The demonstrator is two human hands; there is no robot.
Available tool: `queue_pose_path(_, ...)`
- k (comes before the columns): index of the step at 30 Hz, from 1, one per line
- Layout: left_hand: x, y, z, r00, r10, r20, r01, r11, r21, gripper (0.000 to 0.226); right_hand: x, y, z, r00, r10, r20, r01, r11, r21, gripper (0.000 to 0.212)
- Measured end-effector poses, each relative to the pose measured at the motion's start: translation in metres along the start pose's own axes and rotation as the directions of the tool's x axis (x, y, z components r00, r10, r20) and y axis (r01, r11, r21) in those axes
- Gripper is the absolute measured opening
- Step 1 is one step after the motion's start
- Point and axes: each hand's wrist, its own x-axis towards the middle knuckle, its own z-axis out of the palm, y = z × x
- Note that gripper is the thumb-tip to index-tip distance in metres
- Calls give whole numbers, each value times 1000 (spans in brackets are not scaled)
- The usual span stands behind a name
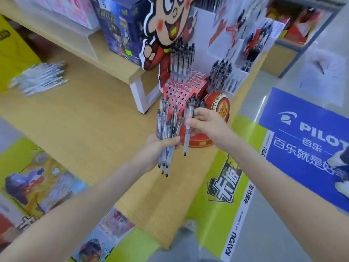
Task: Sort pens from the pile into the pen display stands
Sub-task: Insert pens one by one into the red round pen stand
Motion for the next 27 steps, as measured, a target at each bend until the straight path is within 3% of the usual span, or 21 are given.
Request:
queue_pose_path(9, 25, 53, 81, 950, 93, -297, -143, 978, -153, 35, 46, -57, -124, 972, -231, 37, 233, 969, -86, 13)
queue_pose_path(14, 26, 68, 102, 856, 100, -507, -279, 915, -291, 82, 87, -78, -158, 932, -346, 110, 359, 923, -141, 18)
queue_pose_path(19, 29, 86, 102, 818, 166, -551, -324, 924, -201, 34, 137, -96, -163, 931, -311, 192, 344, 922, -175, 20)
queue_pose_path(24, 46, 114, 82, 823, 279, -495, -363, 928, -80, 36, 174, -104, -162, 887, -374, 272, 426, 889, -169, 18)
queue_pose_path(27, 61, 121, 69, 829, 310, -465, -347, 938, 5, 31, 190, -104, -161, 897, -370, 241, 413, 897, -161, 12)
